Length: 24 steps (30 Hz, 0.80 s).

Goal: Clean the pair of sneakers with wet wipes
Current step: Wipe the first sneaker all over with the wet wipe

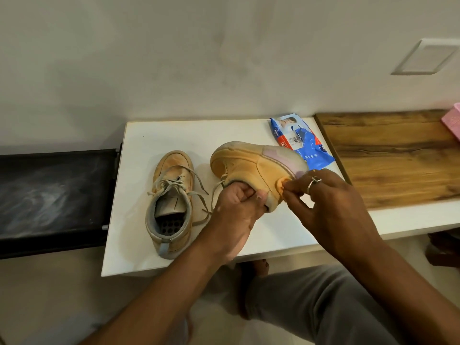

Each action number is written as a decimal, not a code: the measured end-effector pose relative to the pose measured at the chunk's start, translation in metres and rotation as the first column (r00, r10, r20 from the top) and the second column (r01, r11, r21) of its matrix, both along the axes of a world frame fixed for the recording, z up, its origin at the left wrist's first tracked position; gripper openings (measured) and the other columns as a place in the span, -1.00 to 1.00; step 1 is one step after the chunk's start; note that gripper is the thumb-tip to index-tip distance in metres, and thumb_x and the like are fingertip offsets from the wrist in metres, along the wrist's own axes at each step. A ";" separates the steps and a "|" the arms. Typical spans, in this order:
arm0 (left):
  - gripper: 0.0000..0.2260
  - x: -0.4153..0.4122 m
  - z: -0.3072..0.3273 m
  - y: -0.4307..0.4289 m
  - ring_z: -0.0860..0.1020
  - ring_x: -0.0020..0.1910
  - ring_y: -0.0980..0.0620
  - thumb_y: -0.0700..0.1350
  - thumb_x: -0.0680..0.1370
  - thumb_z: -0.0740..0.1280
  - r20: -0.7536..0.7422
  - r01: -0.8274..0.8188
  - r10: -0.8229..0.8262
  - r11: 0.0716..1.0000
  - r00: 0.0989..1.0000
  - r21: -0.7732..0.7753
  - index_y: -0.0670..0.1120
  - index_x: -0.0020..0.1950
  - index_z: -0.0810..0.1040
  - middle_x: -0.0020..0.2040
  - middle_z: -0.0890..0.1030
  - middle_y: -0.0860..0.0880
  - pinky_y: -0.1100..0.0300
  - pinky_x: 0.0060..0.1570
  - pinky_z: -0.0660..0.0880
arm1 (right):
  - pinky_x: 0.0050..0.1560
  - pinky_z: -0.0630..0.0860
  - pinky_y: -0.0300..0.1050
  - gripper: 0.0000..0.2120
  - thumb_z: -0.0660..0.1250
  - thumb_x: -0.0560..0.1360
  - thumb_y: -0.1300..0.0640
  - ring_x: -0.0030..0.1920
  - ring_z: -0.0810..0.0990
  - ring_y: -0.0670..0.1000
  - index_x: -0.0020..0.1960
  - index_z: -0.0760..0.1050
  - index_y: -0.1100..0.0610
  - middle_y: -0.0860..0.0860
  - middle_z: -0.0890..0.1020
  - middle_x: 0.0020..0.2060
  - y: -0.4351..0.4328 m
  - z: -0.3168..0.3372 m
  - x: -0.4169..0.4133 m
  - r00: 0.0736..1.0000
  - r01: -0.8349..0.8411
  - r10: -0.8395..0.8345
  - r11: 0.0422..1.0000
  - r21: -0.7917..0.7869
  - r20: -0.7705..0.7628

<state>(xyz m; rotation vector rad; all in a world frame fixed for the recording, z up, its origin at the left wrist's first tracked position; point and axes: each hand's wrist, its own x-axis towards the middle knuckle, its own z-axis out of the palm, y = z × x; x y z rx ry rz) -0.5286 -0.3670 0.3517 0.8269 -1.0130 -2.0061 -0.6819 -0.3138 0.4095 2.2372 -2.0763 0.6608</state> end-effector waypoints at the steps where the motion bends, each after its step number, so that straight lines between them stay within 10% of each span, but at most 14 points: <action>1: -0.76 0.002 0.002 -0.002 0.56 0.24 -0.08 -0.18 0.58 0.29 -0.052 -0.007 0.007 1.000 0.999 0.007 -0.05 0.24 0.52 0.26 0.58 -0.07 0.03 0.32 0.42 | -0.26 0.51 -0.20 -0.83 0.50 0.41 0.12 -0.23 0.58 0.01 -0.04 0.68 0.18 0.06 0.67 -0.19 0.002 -0.003 -0.002 1.000 0.003 -0.002 0.999 -0.041 0.019; 5: -0.71 0.012 0.015 -0.009 0.60 0.18 -0.10 -0.20 0.54 0.24 -0.299 -0.026 0.085 0.980 0.950 0.197 -0.20 0.25 0.48 0.19 0.61 -0.16 0.06 0.19 0.52 | -0.20 0.33 -0.49 -0.84 0.50 0.42 0.13 -0.22 0.39 -0.18 -0.05 0.65 0.19 -0.03 0.60 -0.23 0.003 -0.006 -0.001 0.988 0.037 -0.013 0.986 -0.161 0.153; 12: -0.71 0.020 0.023 -0.011 0.65 0.05 -0.09 -0.07 0.56 0.22 -0.456 -0.022 0.193 0.935 0.869 0.353 -0.22 0.09 0.62 0.06 0.65 -0.19 0.02 0.21 0.50 | -0.14 0.41 -0.44 -0.81 0.46 0.44 0.12 -0.22 0.49 -0.09 0.01 0.63 0.19 0.03 0.63 -0.19 -0.009 0.001 0.010 0.976 0.029 0.034 0.959 -0.283 0.214; 24: -0.49 0.021 0.019 -0.005 0.55 0.24 -0.09 0.12 0.45 0.36 -0.027 -0.079 0.077 0.992 0.997 -0.095 -0.10 0.32 0.48 0.22 0.59 -0.11 -0.07 0.31 0.41 | -0.15 0.43 -0.41 -0.84 0.46 0.49 0.14 -0.18 0.44 -0.16 0.06 0.66 0.16 -0.04 0.61 -0.16 -0.024 0.012 0.020 0.968 0.011 0.062 0.957 -0.289 0.244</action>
